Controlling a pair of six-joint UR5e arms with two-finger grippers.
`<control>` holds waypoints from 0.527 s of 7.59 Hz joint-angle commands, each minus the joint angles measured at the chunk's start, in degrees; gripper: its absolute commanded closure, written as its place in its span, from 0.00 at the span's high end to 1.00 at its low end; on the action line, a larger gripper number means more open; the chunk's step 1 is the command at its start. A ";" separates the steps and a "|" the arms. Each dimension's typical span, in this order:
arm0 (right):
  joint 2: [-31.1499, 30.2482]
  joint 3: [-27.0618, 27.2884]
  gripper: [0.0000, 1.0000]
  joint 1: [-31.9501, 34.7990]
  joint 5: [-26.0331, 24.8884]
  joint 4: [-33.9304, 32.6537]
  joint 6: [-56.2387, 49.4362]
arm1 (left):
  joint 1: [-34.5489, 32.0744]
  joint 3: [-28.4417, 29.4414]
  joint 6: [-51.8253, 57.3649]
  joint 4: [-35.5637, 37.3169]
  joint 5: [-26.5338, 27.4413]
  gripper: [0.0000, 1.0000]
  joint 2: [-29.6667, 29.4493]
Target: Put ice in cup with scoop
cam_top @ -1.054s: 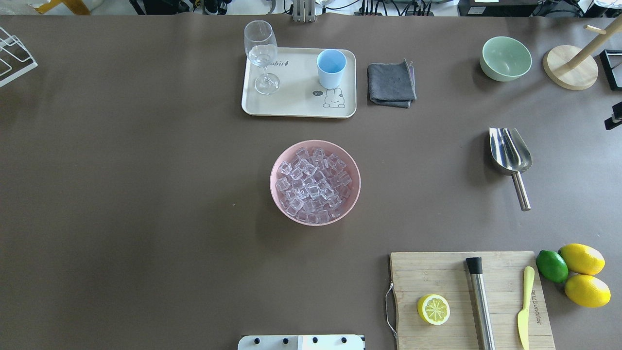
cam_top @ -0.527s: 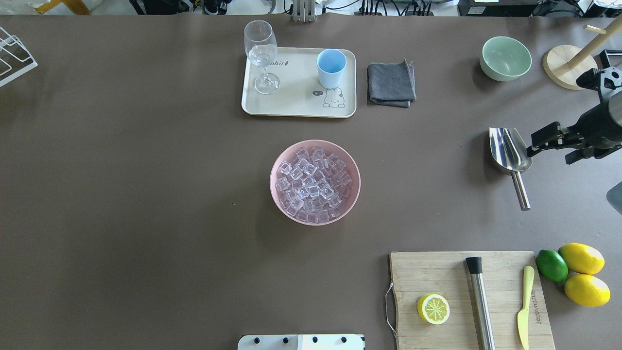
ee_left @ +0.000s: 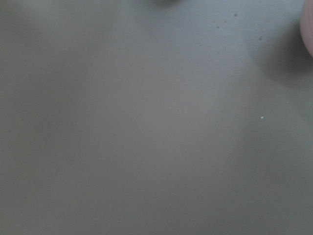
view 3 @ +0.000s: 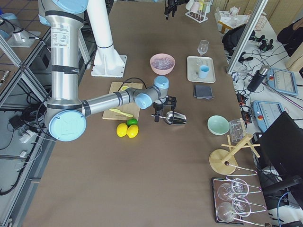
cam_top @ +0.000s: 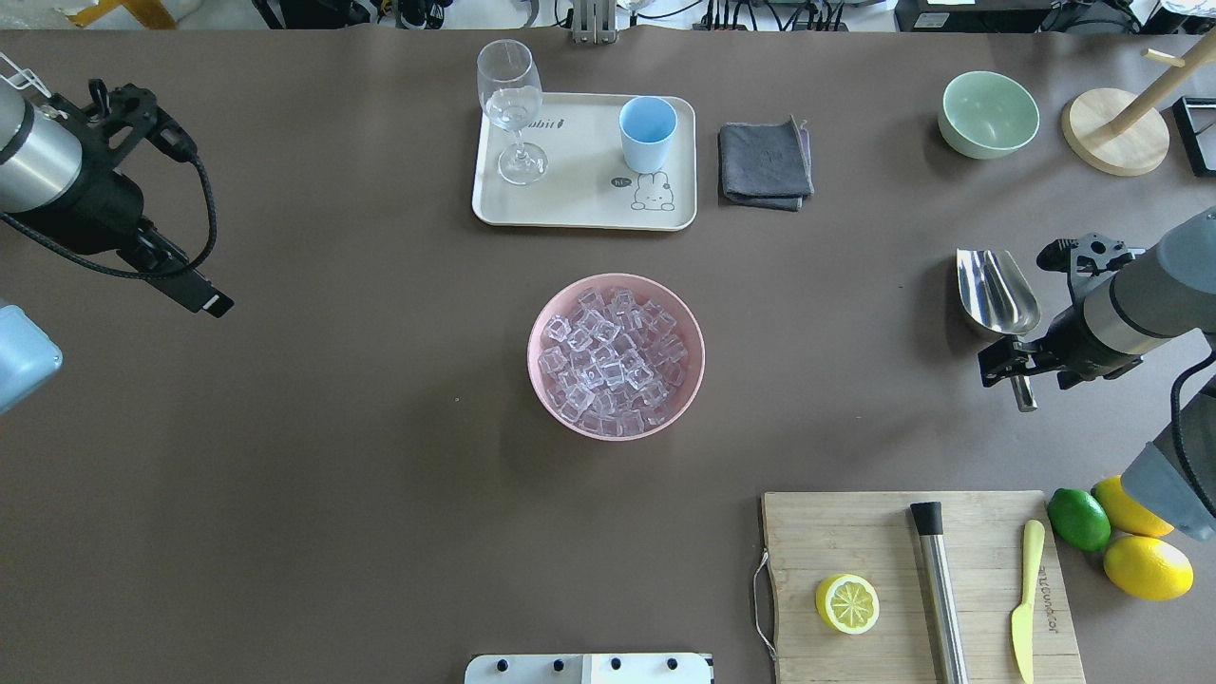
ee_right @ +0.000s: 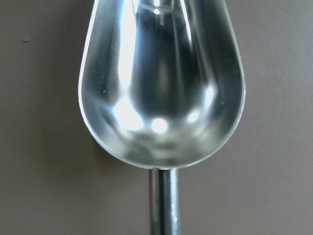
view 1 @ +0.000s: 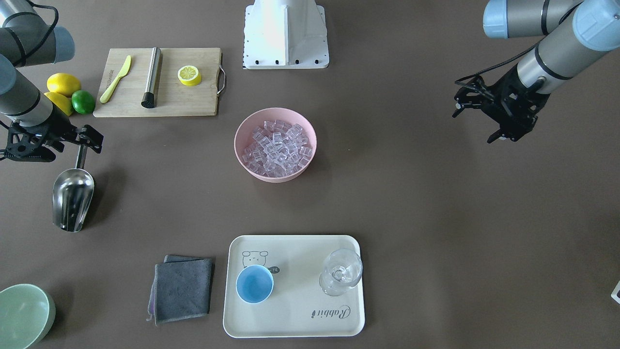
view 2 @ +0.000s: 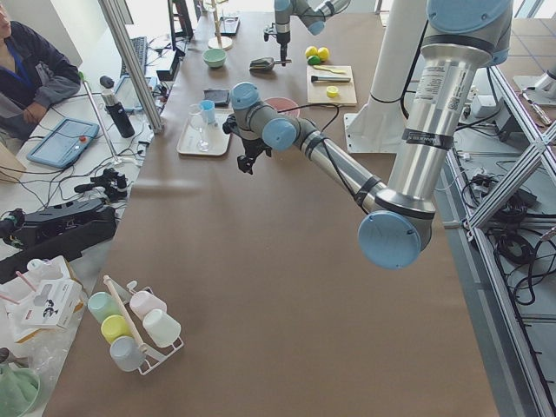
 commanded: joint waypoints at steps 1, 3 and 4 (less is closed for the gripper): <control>0.42 -4.80 0.95 -0.21 0.26 6.13 0.53 | 7.02 -0.18 0.04 -4.66 3.94 0.98 -2.62; 1.65 -4.82 0.65 -0.21 0.61 5.37 0.79 | 14.23 3.84 0.04 -13.67 12.53 0.98 -4.99; 1.66 -4.47 0.46 -0.12 0.70 5.19 2.27 | 16.17 5.52 0.12 -13.98 13.63 0.98 -7.10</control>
